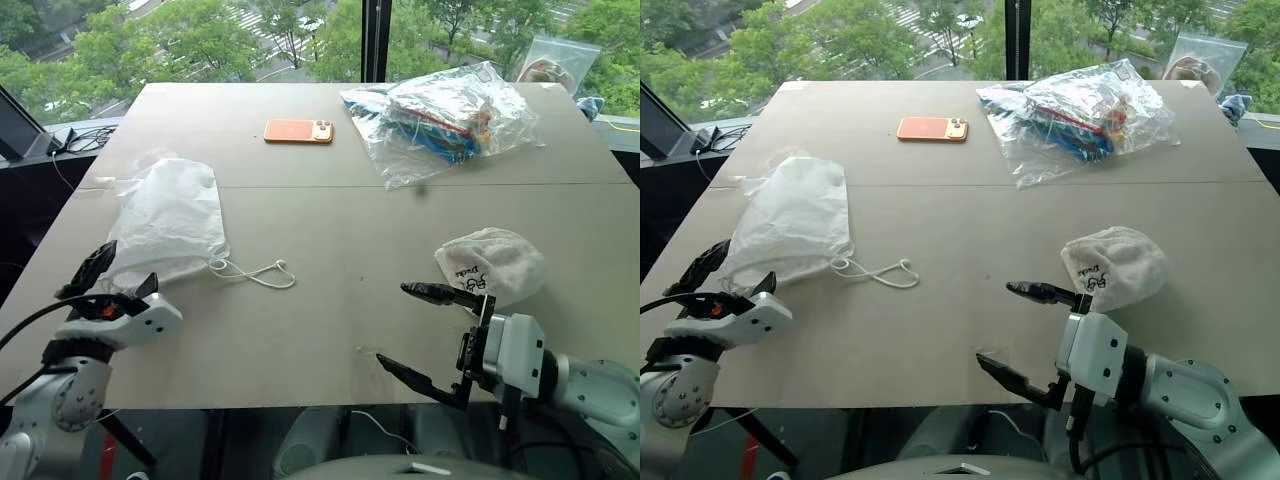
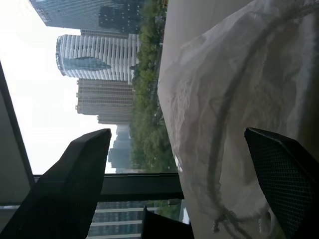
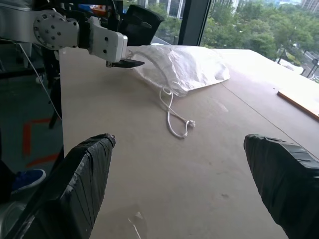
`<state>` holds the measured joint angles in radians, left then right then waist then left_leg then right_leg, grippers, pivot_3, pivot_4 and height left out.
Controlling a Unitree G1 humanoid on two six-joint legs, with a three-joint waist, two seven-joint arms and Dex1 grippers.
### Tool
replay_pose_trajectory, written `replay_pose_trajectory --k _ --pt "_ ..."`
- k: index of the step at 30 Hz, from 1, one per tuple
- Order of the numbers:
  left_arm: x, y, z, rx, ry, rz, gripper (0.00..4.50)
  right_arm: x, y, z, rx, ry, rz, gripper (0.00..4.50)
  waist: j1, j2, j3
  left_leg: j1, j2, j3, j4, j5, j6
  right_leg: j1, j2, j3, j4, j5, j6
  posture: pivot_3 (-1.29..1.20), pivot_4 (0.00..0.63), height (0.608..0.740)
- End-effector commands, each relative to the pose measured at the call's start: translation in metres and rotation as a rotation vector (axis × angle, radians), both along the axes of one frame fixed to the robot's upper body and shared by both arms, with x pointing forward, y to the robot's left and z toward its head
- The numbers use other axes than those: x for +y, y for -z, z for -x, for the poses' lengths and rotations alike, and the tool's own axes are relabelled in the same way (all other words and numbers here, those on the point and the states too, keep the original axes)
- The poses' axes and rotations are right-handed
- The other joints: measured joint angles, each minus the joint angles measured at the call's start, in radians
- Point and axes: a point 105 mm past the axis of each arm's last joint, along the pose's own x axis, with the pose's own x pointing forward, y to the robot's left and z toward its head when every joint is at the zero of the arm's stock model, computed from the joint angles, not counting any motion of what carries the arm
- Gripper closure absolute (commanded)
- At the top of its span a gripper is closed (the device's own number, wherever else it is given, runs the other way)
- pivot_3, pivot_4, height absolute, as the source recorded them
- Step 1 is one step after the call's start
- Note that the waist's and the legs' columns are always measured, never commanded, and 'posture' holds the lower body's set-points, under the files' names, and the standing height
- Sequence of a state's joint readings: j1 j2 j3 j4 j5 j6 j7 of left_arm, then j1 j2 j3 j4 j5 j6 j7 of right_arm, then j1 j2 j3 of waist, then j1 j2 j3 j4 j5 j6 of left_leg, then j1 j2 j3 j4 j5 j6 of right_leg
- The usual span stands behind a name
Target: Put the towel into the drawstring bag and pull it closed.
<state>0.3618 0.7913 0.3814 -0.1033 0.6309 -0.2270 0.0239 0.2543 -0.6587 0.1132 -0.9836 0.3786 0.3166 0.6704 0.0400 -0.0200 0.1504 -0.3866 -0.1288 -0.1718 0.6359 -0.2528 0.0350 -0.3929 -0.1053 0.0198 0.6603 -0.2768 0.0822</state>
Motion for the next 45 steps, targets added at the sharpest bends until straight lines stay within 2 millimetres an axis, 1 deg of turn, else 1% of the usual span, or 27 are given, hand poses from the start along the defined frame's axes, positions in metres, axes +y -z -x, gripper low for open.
replay_pose_trajectory --k 1,3,5,6,9,10,11,12,13,14,15,16,18,20,22,23,25,28,30,31,33,35,38,39,41,45 --pt "0.004 -0.004 -0.006 0.003 0.009 -0.020 0.05 0.008 -0.011 0.010 -0.047 -0.035 -0.022 0.00 -0.003 0.000 0.000 0.000 0.000 0.000 0.000 0.000 -0.001 0.000 0.000 0.000 0.000 0.000 0.000 0.00 0.150 0.740" --pt "0.010 -0.003 -0.013 0.027 -0.007 -0.012 0.05 0.008 -0.011 0.010 -0.047 -0.028 -0.020 0.00 -0.003 0.000 0.000 0.000 0.000 0.000 0.000 0.001 -0.002 0.000 0.000 0.000 0.000 0.000 0.000 0.00 0.150 0.740" --pt "0.009 0.000 -0.020 0.075 0.027 -0.001 0.05 0.008 -0.009 0.010 -0.047 -0.023 -0.015 0.00 -0.003 0.000 0.000 0.000 0.000 0.000 0.000 0.001 -0.002 0.000 0.000 0.000 0.001 0.000 0.000 0.00 0.150 0.740" --pt "0.006 0.000 -0.023 0.088 0.047 0.005 0.28 0.008 -0.009 0.009 -0.045 -0.016 -0.015 0.00 -0.003 0.000 0.000 0.000 0.000 0.000 0.000 0.001 -0.002 0.000 0.000 0.000 0.001 0.000 0.000 0.00 0.150 0.740" --pt "0.006 0.003 -0.030 0.142 0.052 0.064 1.22 0.007 -0.007 0.008 -0.037 0.002 -0.011 0.00 -0.004 0.000 0.000 0.000 0.000 0.000 0.000 0.002 -0.003 0.000 0.000 0.000 0.001 0.000 0.000 0.00 0.150 0.740" --pt "0.002 0.005 -0.033 0.182 0.069 0.127 1.69 0.007 -0.005 0.007 -0.025 0.015 -0.005 0.00 -0.004 0.000 0.000 0.000 0.000 0.000 0.000 0.002 -0.003 0.000 0.000 0.000 0.001 0.000 0.000 0.00 0.150 0.740" --pt "-0.003 0.005 -0.036 0.220 0.086 0.193 2.14 0.006 -0.003 0.004 -0.003 0.038 0.002 0.00 -0.004 0.000 0.000 0.000 0.000 0.000 0.000 0.002 -0.003 0.000 0.000 0.000 0.001 0.000 0.000 0.00 0.150 0.740" --pt "-0.009 0.004 -0.040 0.262 0.101 0.279 2.73 0.005 -0.001 0.001 0.007 0.063 0.006 0.00 -0.005 0.000 0.000 0.000 0.000 0.000 0.000 0.002 -0.003 0.000 0.000 0.000 0.001 0.000 0.000 0.00 0.150 0.740" --pt "-0.014 0.004 -0.043 0.292 0.115 0.337 3.09 0.004 0.000 -0.001 0.013 0.079 0.009 0.00 -0.005 0.000 0.000 0.000 0.000 0.000 0.000 0.002 -0.003 0.000 0.000 0.000 0.001 0.000 0.000 0.00 0.150 0.740" --pt "-0.020 0.005 -0.046 0.348 0.124 0.427 3.60 0.003 -0.001 -0.003 0.013 0.097 0.007 0.00 -0.006 0.000 0.000 0.000 0.000 0.000 0.000 0.002 -0.003 0.000 0.000 0.000 0.001 0.000 0.000 0.00 0.150 0.740" --pt "-0.027 0.004 -0.048 0.401 0.146 0.467 4.10 0.001 -0.002 -0.006 0.006 0.116 0.001 0.00 -0.006 0.000 0.000 0.000 0.000 -0.001 0.000 0.002 -0.003 0.000 0.000 0.000 0.002 0.000 0.000 0.00 0.150 0.740" --pt "-0.041 -0.004 -0.055 0.464 0.183 0.637 4.45 -0.005 0.000 -0.014 0.013 0.154 0.018 0.00 -0.006 0.000 0.000 0.000 0.000 -0.001 0.001 0.002 -0.003 0.000 0.001 0.000 0.002 0.000 0.000 0.00 0.150 0.740" --pt "-0.063 -0.016 -0.060 0.568 0.261 0.844 4.45 -0.015 0.002 -0.025 0.033 0.203 0.036 0.00 -0.004 0.000 0.000 0.000 0.000 -0.001 0.002 0.002 -0.003 0.000 0.001 -0.002 0.003 0.000 0.000 0.00 0.150 0.740" --pt "-0.090 -0.034 -0.062 0.744 0.339 1.033 4.45 -0.030 0.003 -0.039 0.009 0.301 0.117 0.00 -0.010 0.000 0.000 -0.002 0.000 -0.003 0.006 0.002 -0.003 0.000 0.004 -0.003 0.003 0.000 0.000 0.00 0.150 0.740" --pt "-0.115 -0.050 -0.059 0.925 0.369 1.230 4.45 -0.039 0.006 -0.045 0.038 0.343 0.159 0.00 -0.016 0.000 0.000 -0.003 -0.001 -0.003 0.008 0.002 -0.003 0.000 0.004 -0.004 0.004 0.000 0.000 0.00 0.150 0.740" --pt "-0.125 -0.056 -0.060 0.980 0.369 1.295 4.45 -0.040 0.008 -0.045 0.090 0.327 0.146 0.00 -0.023 0.000 0.000 -0.005 -0.001 -0.004 0.009 0.002 -0.003 -0.001 0.004 -0.004 0.004 0.001 0.000 0.00 0.150 0.740" --pt "-0.141 -0.063 -0.066 1.038 0.351 1.394 4.45 -0.050 0.008 -0.053 0.156 0.400 0.085 0.00 -0.035 0.000 0.000 -0.005 -0.001 -0.005 0.012 0.002 -0.003 -0.001 0.005 -0.004 0.006 0.001 0.000 0.00 0.150 0.740" --pt "-0.167 -0.065 -0.079 1.117 0.299 1.551 4.45 -0.066 0.009 -0.060 0.185 0.519 0.061 0.00 -0.048 0.000 0.000 -0.006 -0.001 -0.004 0.013 0.002 -0.003 -0.001 0.004 -0.003 0.007 0.001 0.000 0.00 0.150 0.740" --pt "-0.185 -0.057 -0.084 1.151 0.268 1.572 4.45 -0.074 0.011 -0.059 0.219 0.578 0.032 0.00 -0.054 0.000 0.000 -0.007 -0.002 -0.004 0.014 0.002 -0.003 -0.002 0.004 -0.003 0.009 0.001 0.000 0.00 0.150 0.740" --pt "-0.190 -0.054 -0.084 1.160 0.258 1.570 4.45 -0.077 0.012 -0.059 0.230 0.601 0.023 0.00 -0.058 0.000 0.000 -0.007 -0.002 -0.004 0.014 0.002 -0.003 -0.002 0.004 -0.003 0.009 0.001 0.000 0.00 0.150 0.740" --pt "-0.204 -0.048 -0.087 1.171 0.251 1.585 4.45 -0.094 0.016 -0.063 0.238 0.724 0.019 0.00 -0.059 0.000 0.000 -0.007 -0.002 -0.003 0.014 0.002 -0.004 -0.004 0.002 0.000 0.010 0.001 0.000 0.00 0.150 0.740" --pt "-0.212 -0.046 -0.089 1.178 0.251 1.603 4.45 -0.108 0.021 -0.065 0.255 0.813 0.028 0.00 -0.055 0.000 0.000 -0.008 -0.002 -0.002 0.015 0.002 -0.004 -0.005 0.002 0.001 0.012 0.000 0.000 0.00 0.150 0.740" --pt "-0.220 -0.045 -0.095 1.148 0.253 1.633 4.45 -0.129 0.032 -0.066 0.267 0.897 0.105 0.00 -0.046 0.000 0.000 -0.008 -0.002 -0.002 0.016 0.002 -0.004 -0.005 0.002 0.001 0.013 0.001 0.000 0.00 0.150 0.740" --pt "-0.220 -0.045 -0.096 1.138 0.246 1.636 4.45 -0.130 0.032 -0.066 0.264 0.891 0.126 0.00 -0.046 0.000 0.000 -0.008 -0.002 -0.002 0.016 0.002 -0.004 -0.005 0.002 0.001 0.013 0.001 0.000 0.00 0.150 0.740" --pt "-0.216 -0.043 -0.099 1.115 0.228 1.640 4.45 -0.125 0.031 -0.066 0.230 0.839 0.197 0.00 -0.051 0.000 0.000 -0.007 -0.002 0.000 0.016 0.002 -0.004 -0.005 0.002 0.003 0.014 0.001 0.000 0.00 0.150 0.740" --pt "-0.209 -0.042 -0.105 1.069 0.199 1.648 4.45 -0.111 0.028 -0.068 0.113 0.728 0.356 0.00 -0.052 0.000 0.000 -0.006 -0.002 0.001 0.016 0.002 -0.004 -0.006 0.002 0.003 0.016 0.000 0.000 0.00 0.150 0.740"
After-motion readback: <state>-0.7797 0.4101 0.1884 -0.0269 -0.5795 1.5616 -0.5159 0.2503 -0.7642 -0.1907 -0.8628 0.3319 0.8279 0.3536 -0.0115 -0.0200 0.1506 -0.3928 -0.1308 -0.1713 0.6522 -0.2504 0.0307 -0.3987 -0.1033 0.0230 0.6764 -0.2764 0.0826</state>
